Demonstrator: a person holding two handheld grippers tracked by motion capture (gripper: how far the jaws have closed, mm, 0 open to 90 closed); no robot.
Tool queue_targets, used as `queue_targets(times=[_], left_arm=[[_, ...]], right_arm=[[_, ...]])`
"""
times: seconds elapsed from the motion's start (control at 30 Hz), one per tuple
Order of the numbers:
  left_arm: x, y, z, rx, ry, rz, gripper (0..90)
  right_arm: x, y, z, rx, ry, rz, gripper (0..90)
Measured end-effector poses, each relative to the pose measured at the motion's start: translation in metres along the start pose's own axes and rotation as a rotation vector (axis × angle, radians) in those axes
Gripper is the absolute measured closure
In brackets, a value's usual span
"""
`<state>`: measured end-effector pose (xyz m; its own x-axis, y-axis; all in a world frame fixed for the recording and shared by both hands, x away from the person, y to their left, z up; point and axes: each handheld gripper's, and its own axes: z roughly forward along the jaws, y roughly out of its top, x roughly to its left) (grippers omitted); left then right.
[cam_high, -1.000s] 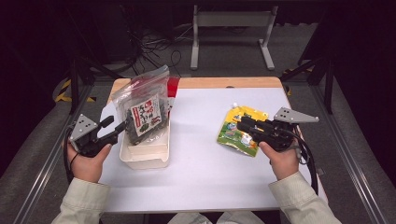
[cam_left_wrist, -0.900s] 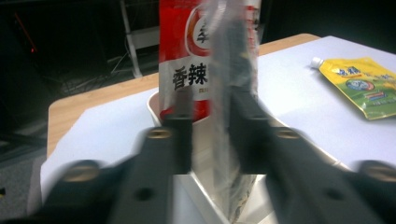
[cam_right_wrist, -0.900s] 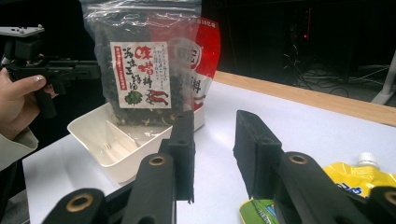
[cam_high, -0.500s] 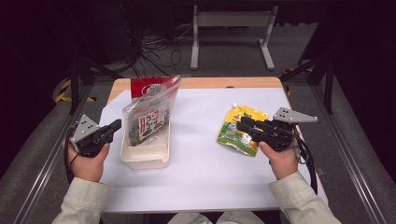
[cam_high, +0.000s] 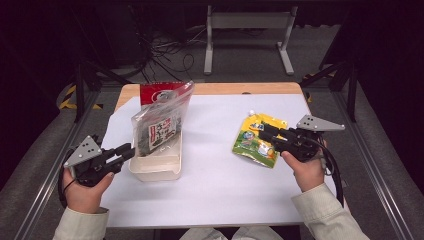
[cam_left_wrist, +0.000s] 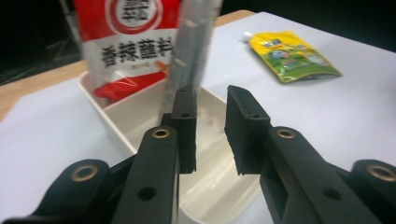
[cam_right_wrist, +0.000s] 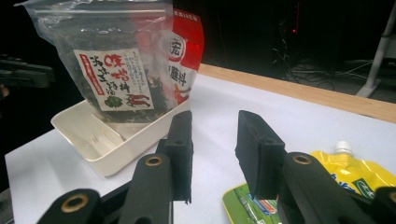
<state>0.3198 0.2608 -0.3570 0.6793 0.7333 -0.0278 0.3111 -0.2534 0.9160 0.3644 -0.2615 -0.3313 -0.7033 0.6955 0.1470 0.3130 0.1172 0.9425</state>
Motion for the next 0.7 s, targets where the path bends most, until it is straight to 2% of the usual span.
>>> queue_targets(times=[0.07,0.2,0.43,0.7], left_arm=[[-0.004,-0.002,-0.001,0.002,-0.036,-0.003,72.1],[-0.008,-0.002,-0.001,0.003,-0.081,-0.001,69.8],[-0.025,-0.001,0.007,0.025,-0.151,0.027,64.7],[-0.037,-0.006,0.021,0.069,-0.176,0.058,60.1]], right_arm=[[-0.001,0.000,0.000,0.011,-0.004,0.003,64.9],[-0.007,0.000,0.001,0.040,-0.031,-0.013,63.4],[-0.027,-0.002,0.004,0.112,-0.090,0.004,58.7],[-0.058,-0.004,0.011,0.193,-0.142,0.030,56.3]])
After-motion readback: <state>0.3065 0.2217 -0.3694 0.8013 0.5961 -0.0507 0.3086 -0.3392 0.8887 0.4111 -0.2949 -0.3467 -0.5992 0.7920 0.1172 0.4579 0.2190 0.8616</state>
